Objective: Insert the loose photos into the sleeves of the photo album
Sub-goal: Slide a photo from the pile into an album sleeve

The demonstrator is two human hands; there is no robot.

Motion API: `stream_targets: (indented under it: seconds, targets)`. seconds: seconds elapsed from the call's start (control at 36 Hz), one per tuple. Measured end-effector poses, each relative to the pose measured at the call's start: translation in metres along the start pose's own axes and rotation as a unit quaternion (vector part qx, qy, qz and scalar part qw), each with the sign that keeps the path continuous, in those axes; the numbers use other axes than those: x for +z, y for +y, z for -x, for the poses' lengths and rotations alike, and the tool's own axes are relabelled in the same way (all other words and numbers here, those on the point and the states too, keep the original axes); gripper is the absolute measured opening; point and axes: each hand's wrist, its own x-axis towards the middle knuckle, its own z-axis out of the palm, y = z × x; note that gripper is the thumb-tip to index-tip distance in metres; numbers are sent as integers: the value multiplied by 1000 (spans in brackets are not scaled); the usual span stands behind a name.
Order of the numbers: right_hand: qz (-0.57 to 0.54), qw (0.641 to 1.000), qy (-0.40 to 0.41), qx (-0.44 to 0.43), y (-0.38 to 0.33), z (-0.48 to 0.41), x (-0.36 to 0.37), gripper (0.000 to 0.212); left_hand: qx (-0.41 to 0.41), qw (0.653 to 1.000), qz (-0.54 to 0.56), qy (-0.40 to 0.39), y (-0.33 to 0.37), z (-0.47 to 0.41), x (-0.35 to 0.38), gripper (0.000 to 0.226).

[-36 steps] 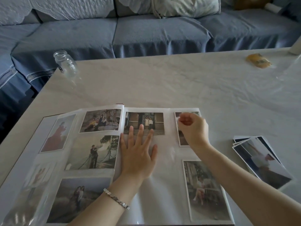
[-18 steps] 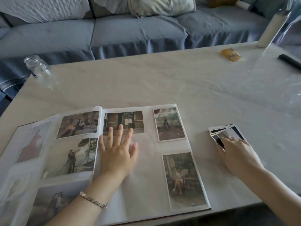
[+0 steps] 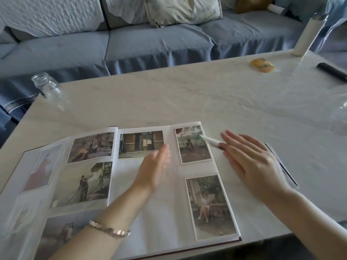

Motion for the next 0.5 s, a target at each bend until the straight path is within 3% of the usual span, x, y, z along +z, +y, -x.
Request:
stream_targets:
  seconds: [0.06,0.08,0.14,0.22,0.33,0.36,0.42,0.5]
  targets:
    - [-34,998,-19,-57,-14,-8,4,25,-118,969,202,-76,15,5,4,53]
    - [-51,995,-30,-80,-19,-10,8,24,-134,956,237,-106,21,9,5,51]
    - [-72,989,-61,-114,-28,-13,15,24,-113,965,213,-103,23,13,5,32]
    - [-104,983,-122,-92,-35,-13,23,37,-71,990,124,-17,18,11,0,15]
    - [-152,973,-127,116,-39,-8,25,58,-6,1000,19,20,6,8,-16,26]
    - [-180,952,-138,203,-40,-10,23,63,12,1000,4,21,6,10,-20,30]
    - [-291,864,-176,371,-44,-14,18,69,46,999,-19,16,5,14,-24,30]
    - [-468,713,-153,499,-38,-10,19,54,93,994,-53,-16,2,19,-27,28]
